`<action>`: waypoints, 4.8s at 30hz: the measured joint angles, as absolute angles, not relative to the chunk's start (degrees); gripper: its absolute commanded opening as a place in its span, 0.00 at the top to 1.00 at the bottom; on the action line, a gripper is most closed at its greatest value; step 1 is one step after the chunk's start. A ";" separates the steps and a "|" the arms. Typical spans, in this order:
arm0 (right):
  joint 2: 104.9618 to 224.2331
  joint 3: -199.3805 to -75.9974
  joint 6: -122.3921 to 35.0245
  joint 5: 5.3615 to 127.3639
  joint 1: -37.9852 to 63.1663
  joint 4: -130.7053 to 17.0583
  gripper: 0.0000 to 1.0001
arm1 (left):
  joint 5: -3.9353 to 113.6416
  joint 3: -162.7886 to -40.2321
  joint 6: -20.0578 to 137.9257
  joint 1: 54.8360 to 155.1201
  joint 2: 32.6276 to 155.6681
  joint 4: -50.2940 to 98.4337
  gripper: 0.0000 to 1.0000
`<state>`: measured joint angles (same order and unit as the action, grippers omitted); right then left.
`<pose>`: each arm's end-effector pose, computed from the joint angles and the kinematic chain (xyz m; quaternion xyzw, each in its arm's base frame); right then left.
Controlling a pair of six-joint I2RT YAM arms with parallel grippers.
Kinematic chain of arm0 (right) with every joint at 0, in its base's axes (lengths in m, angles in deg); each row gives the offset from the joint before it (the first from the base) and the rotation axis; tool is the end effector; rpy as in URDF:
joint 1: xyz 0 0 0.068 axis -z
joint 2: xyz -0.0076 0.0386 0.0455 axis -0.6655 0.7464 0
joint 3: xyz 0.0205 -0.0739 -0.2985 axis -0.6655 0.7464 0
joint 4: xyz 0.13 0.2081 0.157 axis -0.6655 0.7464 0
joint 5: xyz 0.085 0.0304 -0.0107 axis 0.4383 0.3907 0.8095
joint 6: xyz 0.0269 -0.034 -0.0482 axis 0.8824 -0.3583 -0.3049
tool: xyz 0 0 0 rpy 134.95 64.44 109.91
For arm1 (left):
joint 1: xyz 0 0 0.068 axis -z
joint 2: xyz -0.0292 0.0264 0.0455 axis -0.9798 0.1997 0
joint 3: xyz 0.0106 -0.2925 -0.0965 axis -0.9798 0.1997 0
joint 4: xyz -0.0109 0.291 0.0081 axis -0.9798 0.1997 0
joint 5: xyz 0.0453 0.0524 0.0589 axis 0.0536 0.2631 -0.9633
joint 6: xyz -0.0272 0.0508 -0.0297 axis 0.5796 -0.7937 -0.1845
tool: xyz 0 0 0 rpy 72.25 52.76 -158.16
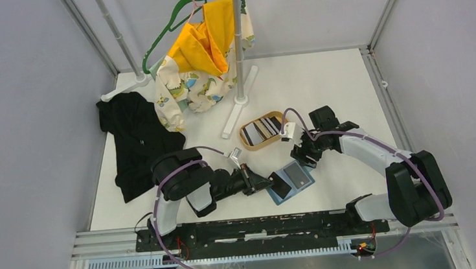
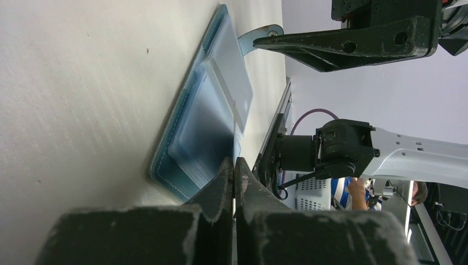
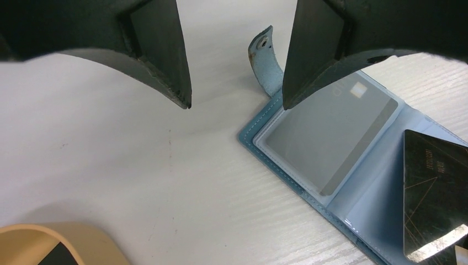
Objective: Put the credit cards into the card holder
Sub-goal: Insert the credit card into the card holder.
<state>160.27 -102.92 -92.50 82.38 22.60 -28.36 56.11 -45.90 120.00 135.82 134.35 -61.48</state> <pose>0.2403 0.1048 0.1832 -0.5241 0.8001 0.1541 0.2478 0.1479 -0.2462 0.0773 -0.0506 0.7713 -0.5992 0.2086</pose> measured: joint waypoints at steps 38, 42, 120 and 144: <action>160.27 -102.44 -92.52 80.87 22.65 -28.40 0.33 | 49.36 -51.45 121.88 139.36 125.79 -45.53 0.98; 160.27 -102.44 -92.52 80.87 22.65 -28.40 0.33 | 49.18 -51.30 121.88 139.38 126.25 -45.48 0.98; 162.08 -102.44 -92.56 80.44 22.63 -28.21 0.34 | 52.61 -56.15 124.04 139.34 129.24 -35.65 0.98; 163.74 -102.44 -92.78 79.28 21.18 -28.19 0.36 | 57.51 -61.26 124.00 136.67 126.90 -22.93 0.98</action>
<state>163.74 -102.44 -92.78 79.28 21.18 -28.19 57.51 -61.26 124.00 136.67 126.90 -22.93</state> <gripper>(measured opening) 0.639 0.034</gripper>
